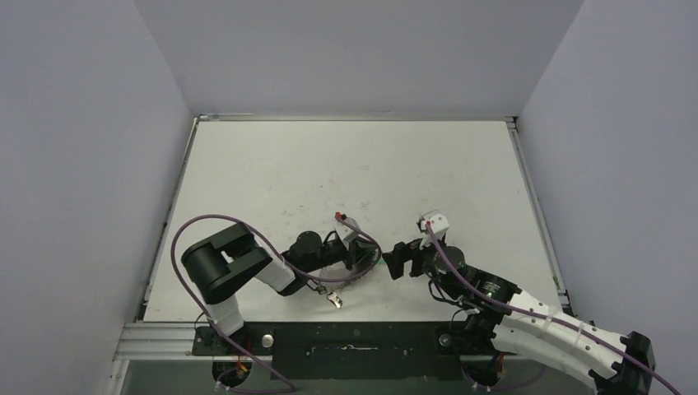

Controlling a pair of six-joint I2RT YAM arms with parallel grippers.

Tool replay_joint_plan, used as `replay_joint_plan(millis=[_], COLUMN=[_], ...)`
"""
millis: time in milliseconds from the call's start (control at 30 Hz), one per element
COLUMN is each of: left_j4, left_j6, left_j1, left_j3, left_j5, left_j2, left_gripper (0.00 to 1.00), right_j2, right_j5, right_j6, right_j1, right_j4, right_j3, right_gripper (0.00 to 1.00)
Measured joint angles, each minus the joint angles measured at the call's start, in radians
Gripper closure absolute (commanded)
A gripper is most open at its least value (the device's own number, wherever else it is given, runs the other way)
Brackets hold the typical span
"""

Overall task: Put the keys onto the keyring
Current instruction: Place the keyring at the center of the board.

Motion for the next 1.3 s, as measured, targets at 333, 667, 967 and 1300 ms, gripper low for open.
replay_joint_plan(millis=[333,667,967,1300], left_j4=[0.134,0.125,-0.061,-0.451], left_j6=[-0.055,-0.021,0.013,0.029], left_j1=[0.02,0.031,0.031,0.031], left_j3=[0.039,-0.008,-0.085,-0.156], left_j5=[0.007,-0.012,-0.026,-0.063], left_j2=[0.201,0.123,-0.123,-0.5], left_gripper=[0.76,0.52,0.48,0.47], right_j2=[0.254,0.269,0.339,0.547], right_j5=[0.03,0.019,-0.018,-0.335], right_j6=[0.107,0.143,0.171,0.286], right_j1=[0.0,0.0,-0.026,-0.242], right_j4=[-0.044,-0.011,0.057,0.296], right_j3=[0.0,0.0,-0.013,-0.065], right_gripper=[0.13,0.32,0.41,0.59])
